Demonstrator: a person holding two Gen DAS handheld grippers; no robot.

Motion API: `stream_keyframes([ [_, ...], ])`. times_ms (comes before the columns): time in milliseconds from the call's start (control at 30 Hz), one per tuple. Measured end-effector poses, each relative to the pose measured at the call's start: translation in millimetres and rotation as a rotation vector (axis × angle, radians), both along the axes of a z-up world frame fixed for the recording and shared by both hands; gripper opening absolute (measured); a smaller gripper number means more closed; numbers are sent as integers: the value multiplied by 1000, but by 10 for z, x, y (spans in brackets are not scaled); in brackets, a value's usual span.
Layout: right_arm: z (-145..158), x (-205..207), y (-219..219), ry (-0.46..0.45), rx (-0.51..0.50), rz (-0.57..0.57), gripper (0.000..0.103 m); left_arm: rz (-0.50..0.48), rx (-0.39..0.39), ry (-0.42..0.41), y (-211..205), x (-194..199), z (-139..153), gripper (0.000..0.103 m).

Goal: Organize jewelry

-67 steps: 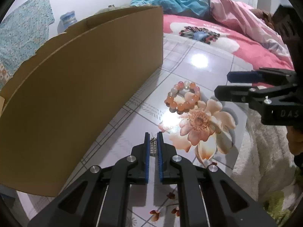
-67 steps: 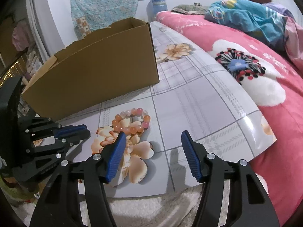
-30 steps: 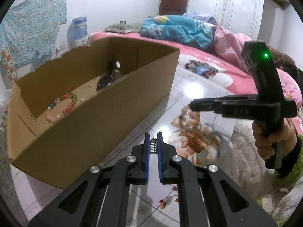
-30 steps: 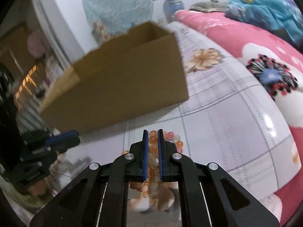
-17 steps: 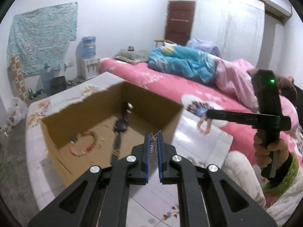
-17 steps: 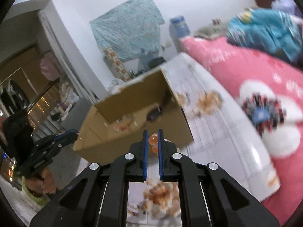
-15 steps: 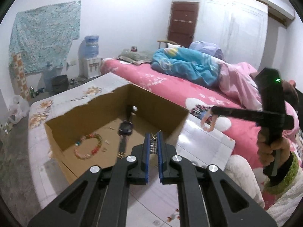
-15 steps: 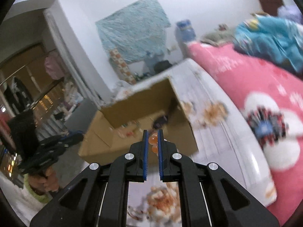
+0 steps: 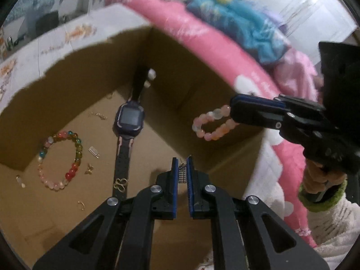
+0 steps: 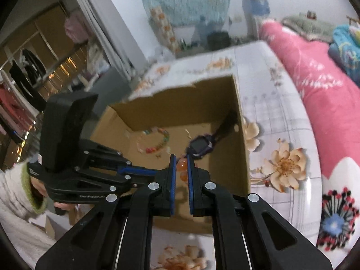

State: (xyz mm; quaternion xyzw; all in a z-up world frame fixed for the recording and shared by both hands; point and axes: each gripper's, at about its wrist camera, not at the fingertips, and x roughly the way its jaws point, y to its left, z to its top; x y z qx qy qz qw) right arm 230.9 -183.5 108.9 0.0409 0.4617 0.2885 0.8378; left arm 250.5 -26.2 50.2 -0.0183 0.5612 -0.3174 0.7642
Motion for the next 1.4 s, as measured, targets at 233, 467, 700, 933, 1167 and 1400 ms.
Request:
stream_keyframes([
  [233,-160,197,18,52,-79,42,15,58,66,186,-59,310,-337,10],
  [467,14,125,-134,-1,-54,2,20,91,64,175,-11,306,-313,15],
  [700,330,-166,-419,-87,-4,-97,35,111,47,-16,119,16,132,21],
  [933,523,-826,-504,-176,10,-208,69,226,-7,-371,317,-838,798,84],
  [1167,313,-1337,-301,-152,-82,-294,89,431,35,-520,449,-1539,880,98],
  [1400,151,-1493,-155,-149,-224,-336,95,522,131,-415,388,-1724,578,98],
])
